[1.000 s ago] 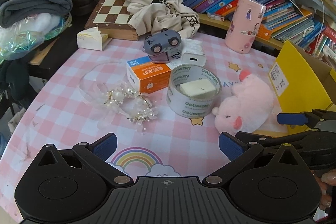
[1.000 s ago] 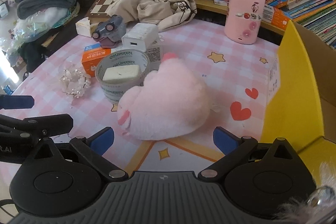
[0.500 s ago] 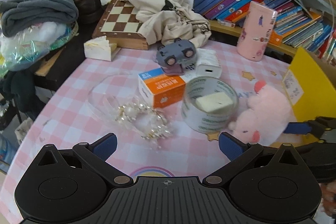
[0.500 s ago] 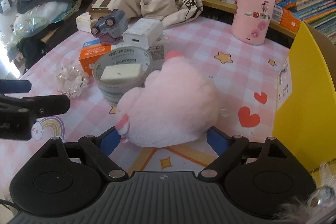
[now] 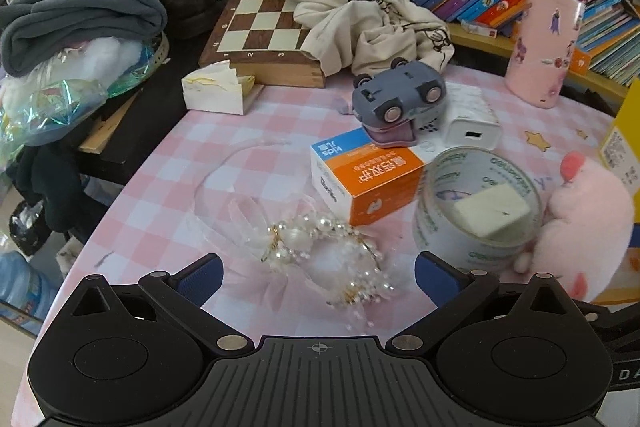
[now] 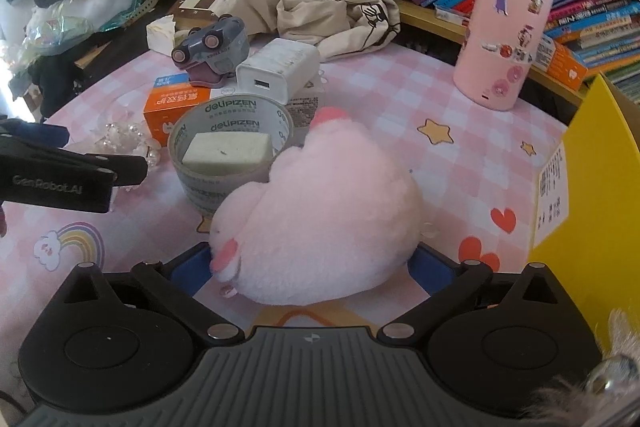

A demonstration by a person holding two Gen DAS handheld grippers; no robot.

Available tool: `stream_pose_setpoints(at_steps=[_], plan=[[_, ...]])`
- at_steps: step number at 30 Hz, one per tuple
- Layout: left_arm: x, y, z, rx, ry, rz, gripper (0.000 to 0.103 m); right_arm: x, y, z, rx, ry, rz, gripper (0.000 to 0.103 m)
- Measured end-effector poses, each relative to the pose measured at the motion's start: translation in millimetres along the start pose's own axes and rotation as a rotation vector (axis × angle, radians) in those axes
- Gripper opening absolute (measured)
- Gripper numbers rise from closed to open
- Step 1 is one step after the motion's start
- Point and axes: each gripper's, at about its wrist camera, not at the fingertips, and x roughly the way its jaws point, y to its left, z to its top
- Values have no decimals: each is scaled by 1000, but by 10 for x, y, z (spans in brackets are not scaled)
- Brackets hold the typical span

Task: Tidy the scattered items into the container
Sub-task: 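Close the right gripper on the pink plush pig while the left gripper grasps the pearl clip, then lift the pig with the right gripper while the left gripper lifts the pearl clip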

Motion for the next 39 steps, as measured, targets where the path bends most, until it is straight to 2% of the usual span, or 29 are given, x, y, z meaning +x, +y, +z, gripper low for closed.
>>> stream_pose_setpoints(at_steps=[12, 19, 23, 27, 30, 32, 33, 39], plan=[[238, -75, 30, 39, 40, 16, 101, 103, -19, 48, -7, -3, -12, 103], [280, -65, 51, 30, 42, 6, 101, 121, -21, 56, -8, -7, -14, 103], [296, -24, 44, -10, 55, -6, 101, 128, -27, 61, -4, -6, -12, 103], [298, -18, 34, -16, 54, -10, 100, 117, -40, 59, 0, -4, -6, 100], [272, -28, 33, -9, 44, -16, 92, 96, -39, 56, 2, -6, -5, 95], [246, -33, 34, -7, 36, -17, 78, 75, -40, 53, 6, -7, -6, 93], [232, -31, 38, -9, 33, -16, 74, 61, -42, 49, 10, -8, -7, 91], [172, 35, 40, -37, 48, -24, 62, -72, -69, 9, 40, -16, -11, 90]])
